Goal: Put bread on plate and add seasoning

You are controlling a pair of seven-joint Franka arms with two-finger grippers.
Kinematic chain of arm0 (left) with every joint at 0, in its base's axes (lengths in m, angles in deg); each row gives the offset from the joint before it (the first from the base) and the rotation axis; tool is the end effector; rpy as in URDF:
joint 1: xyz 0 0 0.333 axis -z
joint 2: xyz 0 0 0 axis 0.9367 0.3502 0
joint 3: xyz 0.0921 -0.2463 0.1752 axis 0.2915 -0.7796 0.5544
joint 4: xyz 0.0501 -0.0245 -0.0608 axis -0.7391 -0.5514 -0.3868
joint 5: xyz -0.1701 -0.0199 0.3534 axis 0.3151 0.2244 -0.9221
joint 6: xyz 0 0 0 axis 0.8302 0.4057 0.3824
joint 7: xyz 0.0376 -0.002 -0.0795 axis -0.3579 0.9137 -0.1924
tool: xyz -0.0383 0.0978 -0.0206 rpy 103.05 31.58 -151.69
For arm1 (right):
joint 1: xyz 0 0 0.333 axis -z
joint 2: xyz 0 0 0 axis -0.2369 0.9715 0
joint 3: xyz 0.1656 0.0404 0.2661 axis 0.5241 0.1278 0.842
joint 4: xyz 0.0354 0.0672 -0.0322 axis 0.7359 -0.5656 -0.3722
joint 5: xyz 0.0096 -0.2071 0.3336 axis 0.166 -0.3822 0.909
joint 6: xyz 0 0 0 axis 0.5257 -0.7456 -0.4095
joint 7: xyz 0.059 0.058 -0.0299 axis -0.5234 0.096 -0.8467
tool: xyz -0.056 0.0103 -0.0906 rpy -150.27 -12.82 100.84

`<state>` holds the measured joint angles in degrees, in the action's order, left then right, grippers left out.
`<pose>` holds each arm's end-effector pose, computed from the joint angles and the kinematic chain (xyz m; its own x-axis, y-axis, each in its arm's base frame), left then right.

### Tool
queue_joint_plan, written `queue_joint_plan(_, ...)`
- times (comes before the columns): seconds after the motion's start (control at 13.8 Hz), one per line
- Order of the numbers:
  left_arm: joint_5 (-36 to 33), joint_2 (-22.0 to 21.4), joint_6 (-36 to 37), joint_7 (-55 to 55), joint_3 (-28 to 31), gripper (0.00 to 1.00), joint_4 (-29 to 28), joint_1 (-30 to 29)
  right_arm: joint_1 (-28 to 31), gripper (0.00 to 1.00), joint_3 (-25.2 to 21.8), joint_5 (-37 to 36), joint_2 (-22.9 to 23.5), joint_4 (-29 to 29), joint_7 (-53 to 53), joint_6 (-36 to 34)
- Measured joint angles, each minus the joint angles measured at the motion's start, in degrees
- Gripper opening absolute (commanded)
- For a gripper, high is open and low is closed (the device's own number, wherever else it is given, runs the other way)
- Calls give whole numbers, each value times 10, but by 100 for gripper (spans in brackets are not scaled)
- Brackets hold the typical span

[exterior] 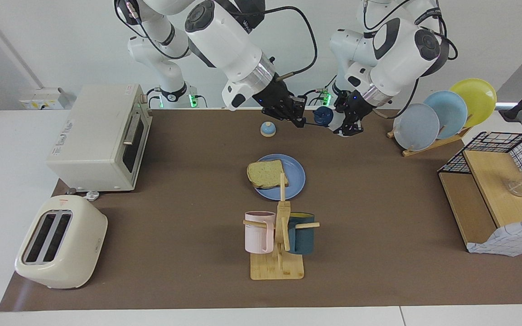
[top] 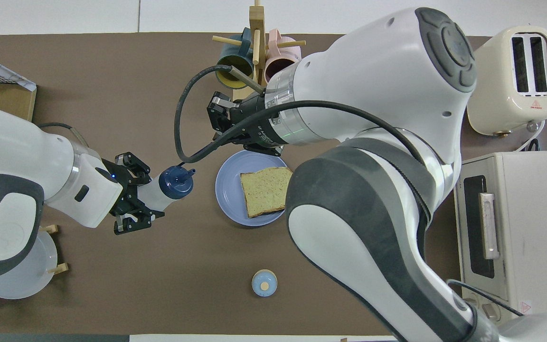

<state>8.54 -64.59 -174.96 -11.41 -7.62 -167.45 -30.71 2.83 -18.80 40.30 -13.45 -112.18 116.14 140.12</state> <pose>0.4757 -0.1829 0.5201 0.1335 -0.9481 0.2886 -0.9719 -0.0683 0.2252 0.5688 0.3760 0.6070 0.9106 -0.3350 -0.2419 -0.4131 -0.7236 -0.5529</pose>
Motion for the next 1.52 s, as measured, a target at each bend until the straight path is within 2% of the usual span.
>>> queue_joint_plan(0.14, 0, 0, -9, -10, 0, 0, 1, 0, 1, 0, 0, -6, -1, -5, -24, -2)
queue_joint_plan(0.22, 0, 0, -16, -15, -1, 0, 1, 0, 1, 24, 0, -14, -5, -16, -43, 0)
queue_joint_plan(0.29, 0, 0, -22, -18, -2, 0, 0, 0, 0, 87, 1, -20, -11, -33, -59, 9)
queue_joint_plan(0.36, 0, 1, -23, -21, -4, 0, 0, 0, 0, 100, 1, -25, -19, -51, -70, 26)
queue_joint_plan(0.65, -2, 2, -24, -28, -4, 0, -2, 0, 8, 100, -2, -72, -39, -78, -83, 15)
queue_joint_plan(0.94, -17, 2, -34, -39, -10, 0, -2, 0, 39, 100, -4, -199, -50, -93, -126, -44)
queue_joint_plan(1.09, -58, 5, -42, -73, -31, 0, 2, 1, 72, 100, -5, -237, -65, -115, -171, -75)
queue_joint_plan(1.3, -107, 12, -52, -120, -67, 0, 13, 3, 165, 100, -8, -244, -97, -130, -289, -168)
queue_joint_plan(1.37, -125, 14, -53, -133, -74, 0, 18, 6, 189, 100, -21, -245, -108, -131, -331, -190)
queue_joint_plan(1.52, -161, 20, -53, -160, -87, 0, 27, 13, 193, 100, -91, -246, -135, -141, -415, -211)
